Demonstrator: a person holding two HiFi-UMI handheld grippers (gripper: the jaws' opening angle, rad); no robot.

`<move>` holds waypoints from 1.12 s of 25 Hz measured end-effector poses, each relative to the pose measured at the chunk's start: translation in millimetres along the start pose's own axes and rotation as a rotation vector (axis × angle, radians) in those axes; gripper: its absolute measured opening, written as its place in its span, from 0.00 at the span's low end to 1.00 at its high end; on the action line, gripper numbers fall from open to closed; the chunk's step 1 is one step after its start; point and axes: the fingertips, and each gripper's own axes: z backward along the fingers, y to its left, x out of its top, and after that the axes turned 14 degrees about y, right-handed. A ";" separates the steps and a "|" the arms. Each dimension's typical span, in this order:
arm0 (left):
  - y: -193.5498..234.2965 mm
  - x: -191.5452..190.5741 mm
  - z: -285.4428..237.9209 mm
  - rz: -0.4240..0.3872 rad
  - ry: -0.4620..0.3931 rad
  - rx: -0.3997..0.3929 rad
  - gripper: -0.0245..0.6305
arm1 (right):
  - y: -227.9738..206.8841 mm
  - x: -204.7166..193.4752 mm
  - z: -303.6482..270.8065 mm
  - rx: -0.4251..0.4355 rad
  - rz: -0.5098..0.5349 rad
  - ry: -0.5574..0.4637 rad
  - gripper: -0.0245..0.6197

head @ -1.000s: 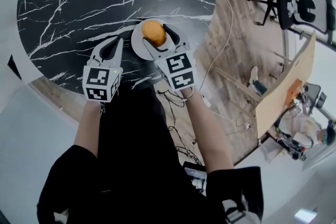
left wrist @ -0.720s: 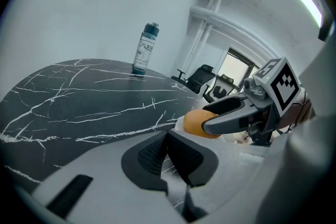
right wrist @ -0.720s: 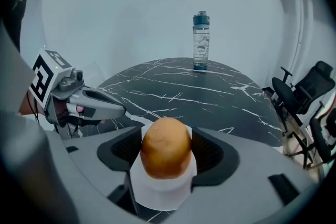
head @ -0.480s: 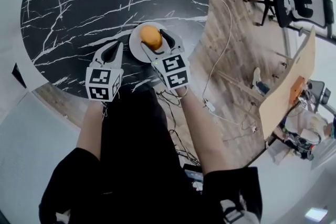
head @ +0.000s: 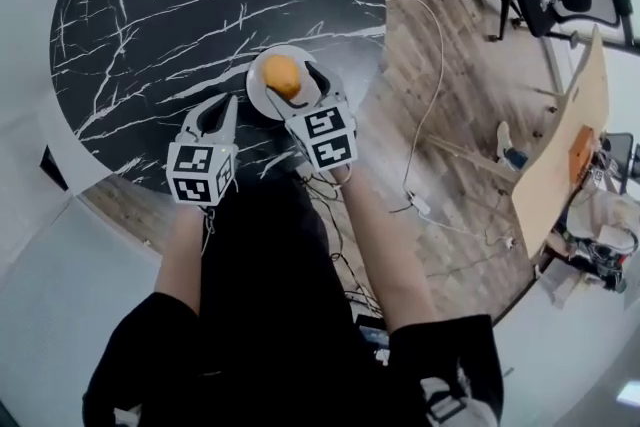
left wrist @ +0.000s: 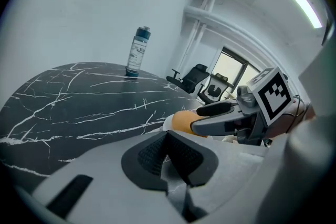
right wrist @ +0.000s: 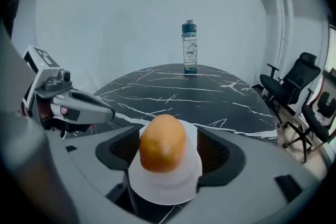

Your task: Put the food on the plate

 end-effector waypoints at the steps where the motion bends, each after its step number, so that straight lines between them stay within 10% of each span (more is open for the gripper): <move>1: -2.3 2.0 2.8 -0.006 -0.006 -0.004 0.04 | 0.2 0.1 3.8 -0.002 -0.011 -0.014 0.53; 11: -25.1 12.9 47.4 -0.105 -0.038 -0.031 0.04 | 15.6 -1.0 68.7 -0.077 -0.169 -0.177 0.53; 16: -42.8 33.4 78.0 -0.107 -0.108 -0.053 0.04 | 21.6 -0.8 110.5 -0.158 -0.242 -0.290 0.04; 28: -67.5 53.5 132.3 -0.156 -0.180 0.065 0.04 | 49.7 15.4 173.1 -0.151 -0.113 -0.381 0.03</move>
